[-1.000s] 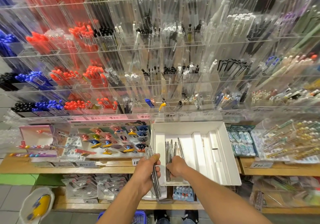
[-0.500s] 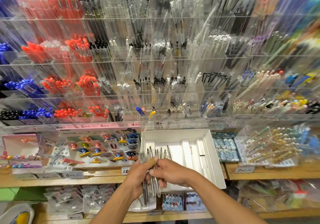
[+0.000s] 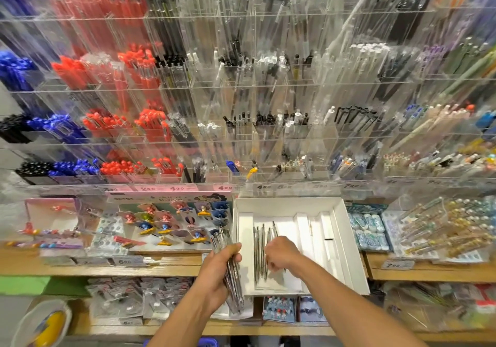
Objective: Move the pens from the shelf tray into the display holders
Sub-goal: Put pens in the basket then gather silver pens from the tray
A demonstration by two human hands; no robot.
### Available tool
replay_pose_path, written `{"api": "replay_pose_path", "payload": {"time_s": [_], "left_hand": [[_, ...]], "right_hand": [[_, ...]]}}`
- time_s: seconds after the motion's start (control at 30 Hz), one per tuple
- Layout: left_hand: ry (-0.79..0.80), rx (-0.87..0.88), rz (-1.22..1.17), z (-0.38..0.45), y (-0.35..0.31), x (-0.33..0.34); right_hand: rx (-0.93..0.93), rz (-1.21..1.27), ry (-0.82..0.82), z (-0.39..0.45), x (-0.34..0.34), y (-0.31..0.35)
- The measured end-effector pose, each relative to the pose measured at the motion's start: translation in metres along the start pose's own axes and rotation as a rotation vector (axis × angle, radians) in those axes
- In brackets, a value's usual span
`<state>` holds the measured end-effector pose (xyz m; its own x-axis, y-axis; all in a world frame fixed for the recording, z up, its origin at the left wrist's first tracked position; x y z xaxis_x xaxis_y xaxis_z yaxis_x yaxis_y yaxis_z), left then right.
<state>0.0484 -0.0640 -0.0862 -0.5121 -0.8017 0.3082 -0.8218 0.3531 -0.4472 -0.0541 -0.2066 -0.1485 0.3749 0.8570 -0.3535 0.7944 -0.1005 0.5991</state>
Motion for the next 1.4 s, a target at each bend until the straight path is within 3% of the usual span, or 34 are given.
{"api": "replay_pose_path", "payload": {"time_s": [0.13,0.27,0.53,0.73,0.93,1.07,1.17,1.23,1.3,1.4], "left_hand": [[0.043,-0.011,-0.049,-0.003,-0.002,0.0],[0.078,-0.023,-0.078,-0.006,-0.002,0.002],[0.076,-0.048,-0.065,-0.004,0.0,0.004],[0.051,-0.05,-0.045,-0.005,0.001,0.005],[0.055,-0.055,-0.048,-0.002,0.007,-0.001],[0.05,-0.083,-0.066,-0.001,0.012,0.002],[0.06,-0.057,-0.062,-0.002,0.008,0.012],[0.058,-0.03,-0.061,0.0,0.005,0.017],[0.066,-0.022,-0.04,0.002,0.004,0.022],[0.056,0.006,0.063,0.005,0.003,0.028]], "right_hand": [[0.089,-0.307,-0.105,0.021,0.024,-0.015],[0.109,-0.252,-0.187,0.03,0.035,-0.019],[0.175,-0.153,-0.116,0.03,0.022,-0.029],[0.101,-0.4,-0.127,0.027,0.025,-0.029],[0.055,-0.449,-0.133,0.024,0.021,-0.03],[-0.066,-0.258,-0.103,0.008,0.015,-0.005],[-0.289,-0.038,-0.073,-0.026,0.001,0.031],[-0.399,0.092,0.039,-0.054,0.001,0.049],[-0.466,0.12,0.131,-0.074,0.006,0.059],[-0.501,0.093,0.134,-0.081,0.009,0.059]]}}
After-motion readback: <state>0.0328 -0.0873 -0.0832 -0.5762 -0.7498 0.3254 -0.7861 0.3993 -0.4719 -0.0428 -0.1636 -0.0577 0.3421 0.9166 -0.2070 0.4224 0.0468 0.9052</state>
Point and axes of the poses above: each hand's wrist, its own z-axis towards the middle knuckle, its own x-axis out of the palm, y = z × x, the point moved 8 cm from there along z, towards the middle knuckle, and after that the axes turned 6 degrees about -x, right-handed, at the moved point
